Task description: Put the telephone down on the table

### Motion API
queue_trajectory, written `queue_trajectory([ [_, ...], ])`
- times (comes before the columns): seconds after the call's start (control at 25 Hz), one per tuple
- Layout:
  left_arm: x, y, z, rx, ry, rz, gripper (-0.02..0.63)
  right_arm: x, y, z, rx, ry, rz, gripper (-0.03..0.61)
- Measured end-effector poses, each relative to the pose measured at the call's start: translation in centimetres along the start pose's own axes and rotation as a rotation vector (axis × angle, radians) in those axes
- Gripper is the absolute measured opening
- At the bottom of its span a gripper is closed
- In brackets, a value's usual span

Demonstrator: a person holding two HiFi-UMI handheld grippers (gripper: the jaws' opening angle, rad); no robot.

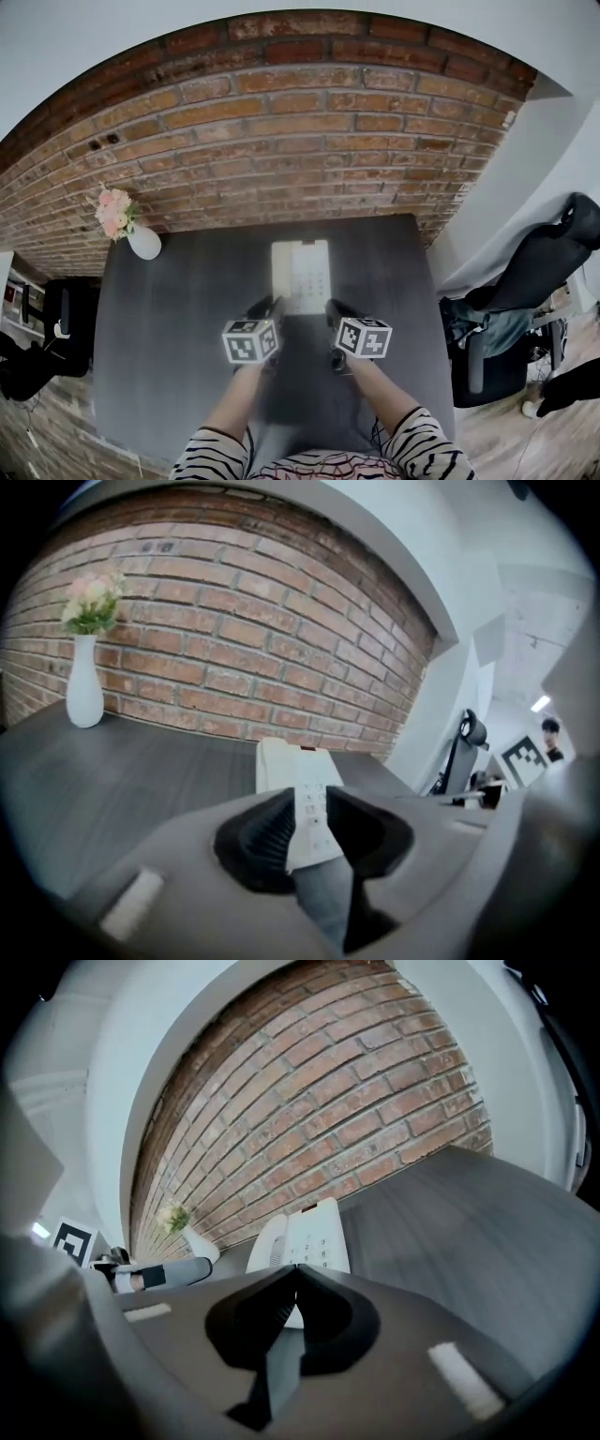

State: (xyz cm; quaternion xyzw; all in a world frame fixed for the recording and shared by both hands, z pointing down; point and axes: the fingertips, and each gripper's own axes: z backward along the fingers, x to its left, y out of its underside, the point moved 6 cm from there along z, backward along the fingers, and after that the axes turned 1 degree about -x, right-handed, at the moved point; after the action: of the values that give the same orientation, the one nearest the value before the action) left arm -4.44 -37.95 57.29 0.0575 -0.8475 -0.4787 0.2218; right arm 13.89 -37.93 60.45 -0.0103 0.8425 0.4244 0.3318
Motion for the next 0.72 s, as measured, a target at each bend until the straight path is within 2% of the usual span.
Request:
queue_trajectory([
  [0.2, -1.5, 1.0, 3.2, -0.015, -0.013, -0.03, 0.009, 1.9, 1.7, 3.2, -0.024, 0.008, 0.013, 0.0],
  [0.52, -3.2, 4.4, 8.3, 0.013, 0.029, -0.045, 0.003, 4.8, 5.1, 7.9, -0.044, 0.046, 0.065, 0.0],
  [0.72, -4.0, 6.7, 12.3, 0.013, 0.079, -0.093, 0.002, 7.3, 8.2, 10.6, -0.055, 0.065, 0.078, 0.0],
])
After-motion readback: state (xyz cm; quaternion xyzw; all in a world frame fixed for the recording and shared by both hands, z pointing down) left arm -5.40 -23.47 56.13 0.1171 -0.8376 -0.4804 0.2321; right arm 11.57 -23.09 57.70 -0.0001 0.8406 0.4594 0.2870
